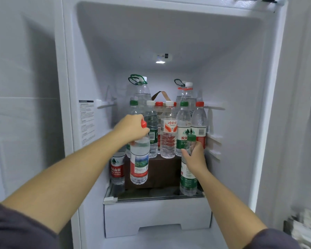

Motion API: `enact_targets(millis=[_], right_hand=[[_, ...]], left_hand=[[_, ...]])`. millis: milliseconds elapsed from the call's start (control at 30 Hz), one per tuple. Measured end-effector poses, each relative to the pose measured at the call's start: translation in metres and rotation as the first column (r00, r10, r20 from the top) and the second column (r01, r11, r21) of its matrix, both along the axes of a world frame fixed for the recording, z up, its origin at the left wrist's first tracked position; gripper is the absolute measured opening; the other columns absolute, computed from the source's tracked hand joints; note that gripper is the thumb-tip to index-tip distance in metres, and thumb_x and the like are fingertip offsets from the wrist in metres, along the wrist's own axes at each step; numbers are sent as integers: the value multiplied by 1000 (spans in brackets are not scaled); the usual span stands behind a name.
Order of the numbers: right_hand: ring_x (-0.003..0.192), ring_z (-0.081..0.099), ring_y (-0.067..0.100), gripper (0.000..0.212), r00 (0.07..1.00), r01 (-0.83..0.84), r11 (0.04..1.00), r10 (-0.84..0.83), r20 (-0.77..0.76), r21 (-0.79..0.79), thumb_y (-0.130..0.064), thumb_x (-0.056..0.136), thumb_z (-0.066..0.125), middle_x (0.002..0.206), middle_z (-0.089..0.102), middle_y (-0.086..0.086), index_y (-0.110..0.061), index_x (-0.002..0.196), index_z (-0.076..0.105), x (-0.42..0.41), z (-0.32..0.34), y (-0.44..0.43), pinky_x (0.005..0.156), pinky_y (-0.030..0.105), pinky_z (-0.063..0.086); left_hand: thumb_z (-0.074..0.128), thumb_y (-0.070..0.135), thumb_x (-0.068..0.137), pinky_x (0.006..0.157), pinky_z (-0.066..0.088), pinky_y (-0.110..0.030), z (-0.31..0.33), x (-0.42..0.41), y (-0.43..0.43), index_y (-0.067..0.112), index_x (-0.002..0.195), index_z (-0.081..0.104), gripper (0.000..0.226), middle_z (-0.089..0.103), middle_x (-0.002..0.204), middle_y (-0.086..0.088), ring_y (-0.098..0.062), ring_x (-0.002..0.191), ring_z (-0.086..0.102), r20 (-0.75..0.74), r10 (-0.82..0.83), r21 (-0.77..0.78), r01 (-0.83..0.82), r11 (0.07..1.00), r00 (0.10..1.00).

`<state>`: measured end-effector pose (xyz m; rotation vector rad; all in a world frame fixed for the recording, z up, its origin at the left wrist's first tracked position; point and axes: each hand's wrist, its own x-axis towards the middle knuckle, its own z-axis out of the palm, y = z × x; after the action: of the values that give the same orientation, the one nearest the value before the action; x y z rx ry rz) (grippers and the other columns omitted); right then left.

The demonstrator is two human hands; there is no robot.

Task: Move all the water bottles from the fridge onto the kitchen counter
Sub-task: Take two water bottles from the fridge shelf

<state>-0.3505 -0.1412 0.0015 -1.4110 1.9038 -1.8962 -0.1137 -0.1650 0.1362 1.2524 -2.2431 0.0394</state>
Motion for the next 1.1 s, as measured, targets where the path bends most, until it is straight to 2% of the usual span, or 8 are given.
enact_targets(millis=[233, 400, 500, 567, 733, 833, 900, 1100], right_hand=[[97, 58, 13, 38, 1000, -2, 1000, 2, 5, -9, -15, 88, 67, 111, 60, -1, -16, 120, 45, 0, -1, -1, 82, 30, 44], [103, 59, 16, 40, 1000, -4, 1000, 4, -4, -25, -16, 87, 67, 113, 59, -1, -17, 121, 45, 1, -2, 0, 87, 32, 46], [102, 59, 16, 41, 1000, 2, 999, -2, 5, -38, -15, 86, 69, 114, 60, 0, -16, 120, 46, 3, -1, 2, 91, 36, 49], [104, 57, 14, 47, 1000, 2, 999, -2, 9, -47, -13, 85, 72, 117, 58, 0, -16, 124, 45, 4, -3, 4, 96, 36, 48], [123, 47, 13, 82, 993, 104, 994, -103, 62, -22, -14, 72, 83, 136, 48, -2, -20, 141, 39, 7, -39, 8, 105, 33, 42], [113, 57, 22, 72, 980, 129, 992, -128, 151, 6, -16, 65, 87, 123, 57, 5, -24, 123, 45, 7, -63, 5, 94, 38, 49], [107, 60, 25, 65, 974, 138, 990, -143, 175, 41, -16, 66, 87, 116, 61, 6, -24, 114, 44, 7, -67, 3, 86, 33, 48], [100, 58, 12, 64, 978, 28, 997, -42, 204, 70, -18, 73, 85, 108, 59, -5, -19, 121, 44, 9, -63, 10, 85, 27, 44]], left_hand=[[56, 28, 91, 51, 56, -31, -36, -19, -21, 17, 93, 52, 12, 62, 84, -4, -20, 53, 66, -26, -51, 139, 54, 989, 998], [54, 34, 90, 70, 57, -37, -55, -26, -37, 20, 99, 51, 17, 62, 85, -1, -19, 66, 66, -43, -28, 153, 34, 988, 999], [55, 45, 87, 72, 52, -36, -69, -27, -40, 25, 97, 51, 22, 61, 86, 2, -20, 80, 61, -134, 17, 97, -4, 995, 991], [58, 51, 86, 66, 47, -33, -86, -27, -37, 26, 95, 50, 28, 59, 86, 7, -18, 81, 59, -273, 41, 27, -35, 999, 961], [76, 52, 73, 77, 49, -34, -155, -30, -22, 19, 124, 43, 69, 49, 123, 1, -19, 108, 53, -598, 57, 71, -18, 997, 799], [83, 41, 69, 80, 46, -33, -186, -39, -21, 16, 125, 43, 74, 50, 124, -4, -23, 111, 54, -699, 75, 165, 59, 985, 711], [85, 37, 68, 79, 43, -32, -195, -43, -23, 13, 121, 46, 70, 51, 119, -5, -24, 108, 55, -723, 81, 174, 68, 982, 686], [85, 34, 67, 81, 41, -27, -202, -42, -30, 14, 114, 54, 60, 47, 109, 0, -12, 93, 50, -767, 30, 163, 151, 975, 640]])
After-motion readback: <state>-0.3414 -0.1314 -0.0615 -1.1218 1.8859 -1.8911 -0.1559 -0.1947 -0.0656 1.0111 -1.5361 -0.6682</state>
